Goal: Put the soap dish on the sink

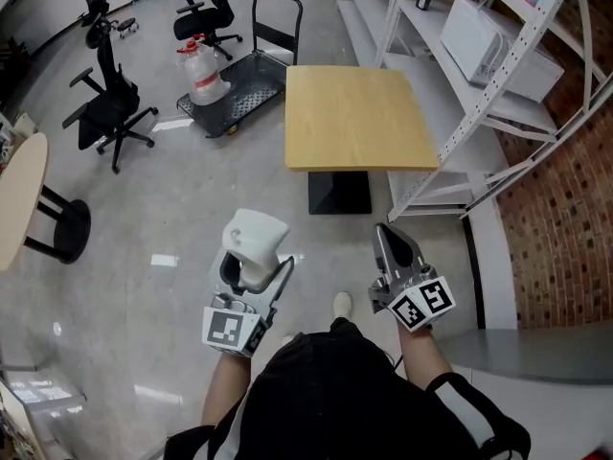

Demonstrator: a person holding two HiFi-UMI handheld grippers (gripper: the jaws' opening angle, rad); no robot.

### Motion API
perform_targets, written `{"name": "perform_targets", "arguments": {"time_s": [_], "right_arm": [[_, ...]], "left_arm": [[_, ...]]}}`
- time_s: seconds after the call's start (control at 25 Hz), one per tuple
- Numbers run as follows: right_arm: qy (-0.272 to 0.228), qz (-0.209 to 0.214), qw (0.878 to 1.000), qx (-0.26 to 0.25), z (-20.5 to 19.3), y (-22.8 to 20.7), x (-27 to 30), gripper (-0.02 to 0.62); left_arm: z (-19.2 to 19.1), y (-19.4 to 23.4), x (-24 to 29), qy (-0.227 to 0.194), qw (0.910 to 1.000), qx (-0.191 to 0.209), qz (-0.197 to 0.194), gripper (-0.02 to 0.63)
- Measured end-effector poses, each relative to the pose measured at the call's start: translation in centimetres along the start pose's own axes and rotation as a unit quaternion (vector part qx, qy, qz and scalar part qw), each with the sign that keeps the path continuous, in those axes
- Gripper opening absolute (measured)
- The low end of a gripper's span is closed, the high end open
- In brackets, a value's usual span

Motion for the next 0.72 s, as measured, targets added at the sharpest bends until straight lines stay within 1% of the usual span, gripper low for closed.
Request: {"name": "perform_targets", "arguments": {"time_s": [0.12,0.36,0.52,0.72], "right_arm": [[-0.002,0.006,1.000,0.004,0.5,-3.4,0.6,0.003],[-0.006,0.023,1.000,-0.008,2.7,-9.9,1.0,0.003],[-0.005,0.015,1.000,-0.009,4.1,-14.2,-0.5,0.003],[-0.006,-0.010,1.000,-0.008,5.1,-18.8,-2.8,0.003]], "left_arm": [[0.4,-1.4,2.9,-0.007,0.9999,0.013,0.004,0.456],[0.4,-4.7,9.0,-0.016,0.9996,0.017,0.016,0.456],[0.2,-7.9,12.6,-0.020,0.9996,0.017,0.004,0.456],[-0.4,-10.7,15.8,-0.017,0.9998,0.002,-0.001,0.456]]}}
Point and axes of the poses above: the fingertips, and each gripper's own axes: x forward along the fingers, y to its left, z out of its top, the point moved 1 cm from there along -x, backward along the fingers, and after that the axes turned 11 degrees about z, right-handed, at the moved point
